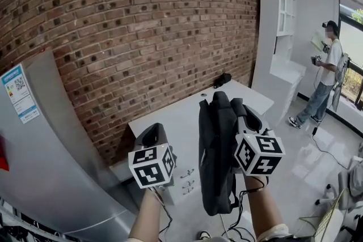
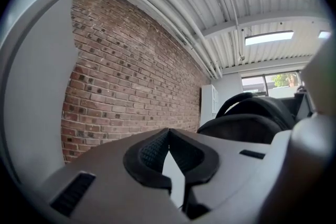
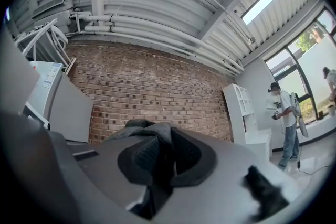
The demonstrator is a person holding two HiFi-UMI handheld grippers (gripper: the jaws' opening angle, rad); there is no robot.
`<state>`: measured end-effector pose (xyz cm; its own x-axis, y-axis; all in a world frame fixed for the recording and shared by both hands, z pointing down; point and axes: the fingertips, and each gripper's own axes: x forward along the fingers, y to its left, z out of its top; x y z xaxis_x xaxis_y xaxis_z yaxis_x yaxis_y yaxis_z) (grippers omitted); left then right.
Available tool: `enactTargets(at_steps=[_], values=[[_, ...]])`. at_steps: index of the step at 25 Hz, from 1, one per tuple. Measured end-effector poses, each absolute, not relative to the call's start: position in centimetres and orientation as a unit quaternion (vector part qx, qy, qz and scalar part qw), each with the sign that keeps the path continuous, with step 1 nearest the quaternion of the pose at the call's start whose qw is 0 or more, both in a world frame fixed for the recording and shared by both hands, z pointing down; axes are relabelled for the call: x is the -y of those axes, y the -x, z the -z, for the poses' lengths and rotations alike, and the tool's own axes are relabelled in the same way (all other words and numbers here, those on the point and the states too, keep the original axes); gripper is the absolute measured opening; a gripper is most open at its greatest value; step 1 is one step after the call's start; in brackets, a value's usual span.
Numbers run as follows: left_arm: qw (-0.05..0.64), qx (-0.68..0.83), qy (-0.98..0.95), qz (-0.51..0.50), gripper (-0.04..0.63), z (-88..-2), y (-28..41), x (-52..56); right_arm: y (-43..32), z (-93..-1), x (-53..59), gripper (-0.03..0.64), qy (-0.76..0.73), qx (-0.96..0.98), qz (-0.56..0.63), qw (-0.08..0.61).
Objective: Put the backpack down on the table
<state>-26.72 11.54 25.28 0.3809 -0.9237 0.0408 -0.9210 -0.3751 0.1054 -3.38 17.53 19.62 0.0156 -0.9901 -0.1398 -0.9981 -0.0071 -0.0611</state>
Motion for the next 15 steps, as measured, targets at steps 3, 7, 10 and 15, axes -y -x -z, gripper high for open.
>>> enactTargets(at_steps=[3,7,10,15], values=[[0.053,0.557,-0.829,0.012,0.012,-25.1,25.0,-9.2,2.0,-19.5,-14.9,0.041,0.706,-0.704,-0.027,0.072],[0.058,0.565,-0.823,0.010,0.012,-25.5,23.6,-6.0,0.3,-19.3,-11.5,0.041,0.699,-0.711,-0.027,0.072],[0.060,0.570,-0.819,0.010,0.012,-25.7,22.5,-3.9,-1.1,-19.4,-9.1,0.041,0.695,-0.715,-0.023,0.072],[0.059,0.581,-0.811,0.008,0.012,-25.9,20.5,-0.9,-3.3,-19.5,-5.7,0.041,0.685,-0.724,-0.021,0.073]])
